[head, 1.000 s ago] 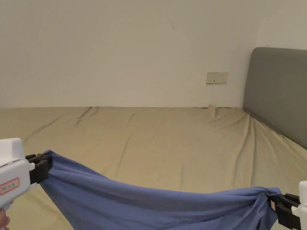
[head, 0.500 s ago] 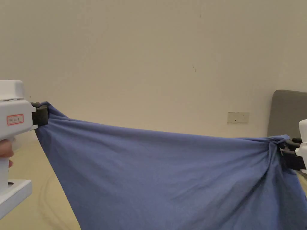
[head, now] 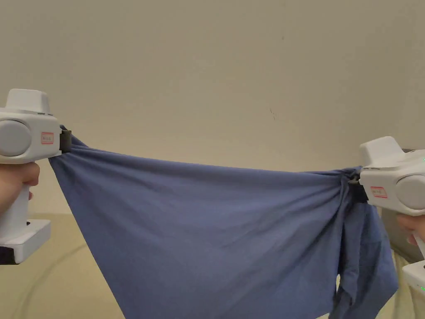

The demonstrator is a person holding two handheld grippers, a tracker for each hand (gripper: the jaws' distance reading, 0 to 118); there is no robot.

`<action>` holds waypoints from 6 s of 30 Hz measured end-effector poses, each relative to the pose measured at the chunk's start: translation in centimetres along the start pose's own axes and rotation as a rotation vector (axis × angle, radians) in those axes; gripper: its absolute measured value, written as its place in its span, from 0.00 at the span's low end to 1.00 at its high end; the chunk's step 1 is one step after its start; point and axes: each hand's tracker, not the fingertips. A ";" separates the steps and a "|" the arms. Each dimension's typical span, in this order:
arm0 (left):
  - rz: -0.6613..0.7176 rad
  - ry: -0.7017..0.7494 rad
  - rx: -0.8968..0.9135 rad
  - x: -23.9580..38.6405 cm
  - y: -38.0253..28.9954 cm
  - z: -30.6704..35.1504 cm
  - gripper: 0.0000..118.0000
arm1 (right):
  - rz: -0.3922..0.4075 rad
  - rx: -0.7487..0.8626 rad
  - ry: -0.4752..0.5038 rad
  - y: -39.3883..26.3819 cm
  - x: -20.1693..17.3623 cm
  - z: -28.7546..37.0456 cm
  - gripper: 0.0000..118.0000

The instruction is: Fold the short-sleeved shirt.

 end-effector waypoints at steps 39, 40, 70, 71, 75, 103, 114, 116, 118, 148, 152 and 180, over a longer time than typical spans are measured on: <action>-0.080 -0.138 -0.424 -3.2 -36.2 16.9 0.01 | -0.114 -0.299 0.142 -35.2 -12.4 14.0 0.07; -0.089 -0.145 -0.437 -3.5 -36.2 18.4 0.01 | -0.104 -0.307 0.156 -35.5 -12.5 15.4 0.07; 0.037 -0.105 -0.208 -7.8 -29.8 37.3 0.35 | -0.313 -0.017 0.171 -31.1 -13.4 33.0 0.53; 0.033 -0.083 -0.198 -7.4 -29.9 37.8 0.01 | -0.305 0.012 0.139 -30.7 -13.8 33.2 0.18; 0.123 -0.095 -0.273 -7.0 -29.9 39.5 0.00 | -0.277 0.053 0.171 -30.0 -15.2 33.1 0.01; 0.065 -0.120 -0.661 -8.7 -38.0 27.7 0.02 | -0.196 -0.118 0.381 -31.6 -17.9 28.2 0.01; 0.031 -0.167 -0.550 -6.7 -35.5 27.1 0.02 | -0.233 -0.403 0.510 -29.5 -16.3 6.0 1.00; 0.025 -0.167 -0.552 -6.2 -35.6 26.6 0.02 | -0.260 -0.412 0.495 -29.1 -17.3 0.9 1.00; 0.018 -0.176 -0.566 -5.9 -35.8 26.0 0.02 | -0.254 -0.488 0.478 -28.7 -18.6 -3.3 0.96; 0.013 -0.264 -0.230 -6.7 -19.8 23.5 0.01 | -0.291 -0.077 0.194 -11.2 1.4 13.5 0.09; -0.024 -0.270 -0.150 -5.3 -14.0 23.1 0.01 | -0.261 0.042 0.119 -5.1 6.2 19.6 0.09; -0.130 -0.065 0.007 -0.2 3.0 -2.0 0.01 | -0.209 0.293 -0.157 16.5 7.2 3.7 0.09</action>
